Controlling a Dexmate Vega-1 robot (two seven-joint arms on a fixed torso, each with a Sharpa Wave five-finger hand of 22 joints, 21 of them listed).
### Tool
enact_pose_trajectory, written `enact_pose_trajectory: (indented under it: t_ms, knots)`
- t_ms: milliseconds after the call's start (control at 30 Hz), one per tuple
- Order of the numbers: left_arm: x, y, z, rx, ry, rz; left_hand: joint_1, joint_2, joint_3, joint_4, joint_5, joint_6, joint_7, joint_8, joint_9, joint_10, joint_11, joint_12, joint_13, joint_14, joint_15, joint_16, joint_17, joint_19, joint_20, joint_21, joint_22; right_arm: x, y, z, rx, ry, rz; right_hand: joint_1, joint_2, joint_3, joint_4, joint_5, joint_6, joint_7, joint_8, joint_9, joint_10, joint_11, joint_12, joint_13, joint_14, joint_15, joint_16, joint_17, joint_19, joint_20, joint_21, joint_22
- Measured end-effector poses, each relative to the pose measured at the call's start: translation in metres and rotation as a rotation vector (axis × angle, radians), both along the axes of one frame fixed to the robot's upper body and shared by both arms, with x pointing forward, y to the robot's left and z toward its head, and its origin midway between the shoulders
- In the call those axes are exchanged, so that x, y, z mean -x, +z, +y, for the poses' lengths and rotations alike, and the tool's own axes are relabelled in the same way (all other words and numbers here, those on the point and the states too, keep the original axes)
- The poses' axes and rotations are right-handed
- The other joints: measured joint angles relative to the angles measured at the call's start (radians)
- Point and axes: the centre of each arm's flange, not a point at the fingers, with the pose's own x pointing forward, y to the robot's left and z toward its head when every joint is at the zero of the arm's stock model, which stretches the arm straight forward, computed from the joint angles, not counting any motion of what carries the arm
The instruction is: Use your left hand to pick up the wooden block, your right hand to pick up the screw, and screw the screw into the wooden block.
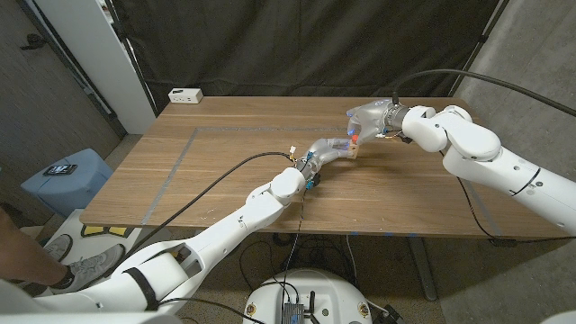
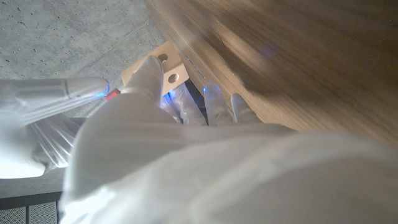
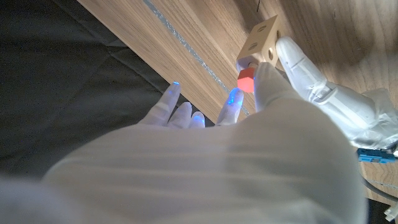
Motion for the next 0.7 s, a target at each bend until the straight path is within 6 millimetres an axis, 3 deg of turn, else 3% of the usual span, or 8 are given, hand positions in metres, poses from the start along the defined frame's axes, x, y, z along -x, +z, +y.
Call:
enact_pose_trajectory:
  t_ms: [700]
  knots:
    - [-0.0022,-0.0009,-0.0009,-0.003,0.001,0.006,0.004,0.003,0.0,0.0,-0.001,0.001,0.001,0.0,0.001,0.001,-0.001,0.0,0.0,0.0,0.0,0.0,0.0,0.0,0.0,0.0,0.0,-0.003,0.0014,-0.0012,0.02,0.0,0.024,0.004,0.004,0.0,0.0,0.0,0.022,0.0,0.006,0.0,0.006,-0.005,0.0,0.0,0.0,0.0,0.0,0.0,0.0,0.0,0.0,0.0]
